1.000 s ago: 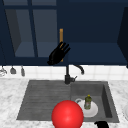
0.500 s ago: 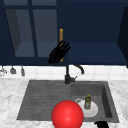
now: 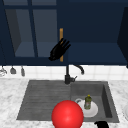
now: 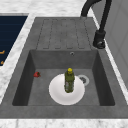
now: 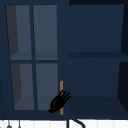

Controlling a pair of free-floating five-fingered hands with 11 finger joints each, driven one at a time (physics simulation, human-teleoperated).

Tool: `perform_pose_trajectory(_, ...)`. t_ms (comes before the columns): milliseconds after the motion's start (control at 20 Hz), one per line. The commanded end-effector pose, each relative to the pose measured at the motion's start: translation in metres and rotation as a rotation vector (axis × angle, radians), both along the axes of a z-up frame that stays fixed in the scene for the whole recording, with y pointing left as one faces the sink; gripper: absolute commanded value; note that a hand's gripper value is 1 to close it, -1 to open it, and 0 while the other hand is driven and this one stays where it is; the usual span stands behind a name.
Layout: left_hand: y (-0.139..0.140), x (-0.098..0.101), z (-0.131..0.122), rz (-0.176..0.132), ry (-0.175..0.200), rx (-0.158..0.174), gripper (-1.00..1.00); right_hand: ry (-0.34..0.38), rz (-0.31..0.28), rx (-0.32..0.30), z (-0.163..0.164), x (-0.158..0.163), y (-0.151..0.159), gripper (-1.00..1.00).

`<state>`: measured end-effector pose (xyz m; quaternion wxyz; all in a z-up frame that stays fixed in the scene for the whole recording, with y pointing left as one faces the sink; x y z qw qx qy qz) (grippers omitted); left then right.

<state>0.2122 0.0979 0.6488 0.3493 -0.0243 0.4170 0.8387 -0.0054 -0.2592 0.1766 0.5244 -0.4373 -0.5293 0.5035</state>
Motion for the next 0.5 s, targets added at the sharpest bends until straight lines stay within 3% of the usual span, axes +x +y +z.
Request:
perform_pose_trajectory(0, 0.001, 0.025, -0.009, -0.022, 0.045, 0.0, -1.0, 0.0, 0.0, 0.0, 0.0, 0.0, 0.0, 0.0)
perform_pose_trajectory(100, -0.002, 0.012, -0.013, -0.046, 0.086, 0.001, -1.0, 0.0, 0.0, 0.0, 0.0, 0.0, 0.0, 0.0)
perform_pose_trajectory(200, -0.004, 0.006, -0.013, -0.059, 0.084, -0.012, -1.0, 0.0, 0.0, 0.0, 0.0, 0.0, 0.0, 0.0)
perform_pose_trajectory(300, -0.007, 0.002, -0.011, -0.053, 0.089, -0.021, -1.0, 0.0, 0.0, 0.0, 0.0, 0.0, 0.0, 0.0)
perform_pose_trajectory(450, 0.0, -0.001, -0.008, -0.055, 0.092, 0.007, -1.0, 0.0, 0.0, 0.0, 0.0, 0.0, 0.0, 0.0)
